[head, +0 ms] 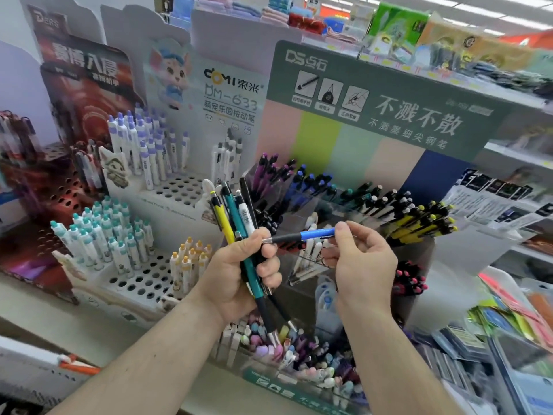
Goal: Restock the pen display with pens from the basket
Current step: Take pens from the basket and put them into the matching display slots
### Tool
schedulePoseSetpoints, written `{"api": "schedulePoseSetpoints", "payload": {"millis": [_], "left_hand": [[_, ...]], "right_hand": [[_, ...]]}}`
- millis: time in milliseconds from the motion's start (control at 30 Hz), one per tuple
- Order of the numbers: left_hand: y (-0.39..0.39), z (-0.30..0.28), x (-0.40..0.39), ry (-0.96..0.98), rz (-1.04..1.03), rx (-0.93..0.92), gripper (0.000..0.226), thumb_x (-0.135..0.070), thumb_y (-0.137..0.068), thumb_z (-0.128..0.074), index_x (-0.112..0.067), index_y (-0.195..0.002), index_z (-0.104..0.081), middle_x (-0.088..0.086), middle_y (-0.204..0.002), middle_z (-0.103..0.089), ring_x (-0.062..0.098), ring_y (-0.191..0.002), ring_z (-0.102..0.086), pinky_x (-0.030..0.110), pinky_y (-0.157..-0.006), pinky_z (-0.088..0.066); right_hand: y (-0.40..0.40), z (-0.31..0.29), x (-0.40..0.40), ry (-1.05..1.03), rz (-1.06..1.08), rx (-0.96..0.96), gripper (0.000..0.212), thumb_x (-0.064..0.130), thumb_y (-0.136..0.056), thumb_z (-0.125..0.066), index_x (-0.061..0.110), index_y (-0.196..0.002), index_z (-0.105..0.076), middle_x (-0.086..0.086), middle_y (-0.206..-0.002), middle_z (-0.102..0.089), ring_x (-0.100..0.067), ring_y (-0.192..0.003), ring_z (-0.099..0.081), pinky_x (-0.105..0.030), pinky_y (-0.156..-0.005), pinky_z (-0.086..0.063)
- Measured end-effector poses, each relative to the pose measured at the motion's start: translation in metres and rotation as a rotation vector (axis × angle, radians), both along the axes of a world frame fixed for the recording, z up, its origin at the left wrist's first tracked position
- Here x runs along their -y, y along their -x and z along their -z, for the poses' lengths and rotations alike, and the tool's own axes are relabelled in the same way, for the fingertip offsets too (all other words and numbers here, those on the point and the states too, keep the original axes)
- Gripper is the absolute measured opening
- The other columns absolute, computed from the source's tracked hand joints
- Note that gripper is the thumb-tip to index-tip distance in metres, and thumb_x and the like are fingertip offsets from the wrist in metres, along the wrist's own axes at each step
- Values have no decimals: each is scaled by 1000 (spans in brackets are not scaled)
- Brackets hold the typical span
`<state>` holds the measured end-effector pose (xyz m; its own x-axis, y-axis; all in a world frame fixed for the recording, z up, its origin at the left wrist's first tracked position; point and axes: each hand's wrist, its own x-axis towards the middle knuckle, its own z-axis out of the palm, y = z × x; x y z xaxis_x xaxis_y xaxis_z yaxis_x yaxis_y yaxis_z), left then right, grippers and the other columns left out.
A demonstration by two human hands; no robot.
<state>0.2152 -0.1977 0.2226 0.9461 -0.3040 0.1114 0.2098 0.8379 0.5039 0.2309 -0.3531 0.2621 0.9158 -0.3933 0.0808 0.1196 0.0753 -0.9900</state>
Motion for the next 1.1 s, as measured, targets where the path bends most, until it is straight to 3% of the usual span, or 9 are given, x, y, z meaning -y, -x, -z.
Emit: {"api": "schedulePoseSetpoints", "payload": {"millis": [100, 200, 333, 433, 567, 667, 833, 967, 1100], "left_hand": [[-7, -3, 1, 34, -15, 24, 39, -26, -55, -94, -17, -77, -63, -3, -67, -58, 8, -46, -47, 22, -46, -43], [-13, -8, 1, -14, -58, 12, 42, -26, -56, -93, -16, -79, -60, -3, -69, -57, 8, -46, -47, 22, -46, -43], [-18, -17, 3, -156, -109, -4, 15, -17, -79, -62, -17, -76, -47, -4, -63, -51, 8, -44, -43, 21, -44, -41], [-20, -20, 3, -207, -137, -2, 12, -16, -80, -55, -17, -74, -45, -4, -62, -47, 8, -44, -40, 21, -45, -39], [-19, -19, 1, -259, -137, 11, 12, -15, -80, -56, -16, -72, -47, -2, -63, -46, 8, -44, -40, 22, -45, -38], [-18, -19, -2, -282, -134, 14, 12, -14, -79, -57, -16, -70, -49, -2, -62, -45, 8, -44, -40, 22, -45, -38], [-16, -18, -5, -316, -128, 14, 12, -14, -78, -58, -16, -71, -49, -2, -63, -45, 9, -44, -41, 22, -45, -38], [-13, -18, -7, -344, -121, 36, 11, -13, -79, -58, -15, -72, -50, -1, -63, -45, 9, -45, -41, 22, -45, -38], [-10, -19, -8, -374, -86, 60, 9, -12, -79, -59, -16, -72, -56, 0, -62, -46, 10, -46, -42, 22, -46, -38]], "right_hand": [[-3, -6, 3, -50, 25, 28, 7, 10, -94, -66, 9, -101, -68, -3, -72, -71, -13, -58, -67, -23, -57, -55], [-8, -28, 3, -73, 160, 254, 10, 4, -93, -66, 13, -95, -66, -8, -77, -69, -20, -61, -67, -26, -57, -56], [-29, -61, 13, 168, 354, 619, 14, 12, -90, -69, 21, -99, -65, -17, -87, -68, -36, -77, -69, -47, -71, -61], [-52, -70, 15, 332, 402, 724, 13, 17, -90, -68, 18, -103, -67, -4, -86, -68, -22, -77, -69, -38, -75, -60], [-78, -66, 3, 597, 331, 663, 17, 16, -88, -69, 10, -103, -74, 8, -83, -67, -8, -74, -63, -11, -74, -49], [-85, -62, -6, 747, 201, 556, 18, 16, -88, -69, 12, -104, -76, 2, -91, -74, -12, -82, -67, -21, -81, -54], [-85, -72, -18, 1093, 30, 193, 21, 23, -90, -60, 25, -102, -77, 4, -100, -75, -23, -99, -65, -38, -97, -48], [-90, -83, -21, 1241, -42, 18, 18, 23, -87, -58, 31, -93, -74, 8, -97, -72, -18, -90, -54, -39, -103, -30], [-91, -88, -22, 1248, -134, -78, 16, 23, -87, -59, 33, -88, -71, 8, -103, -72, -18, -90, -50, -38, -102, -30]]}}
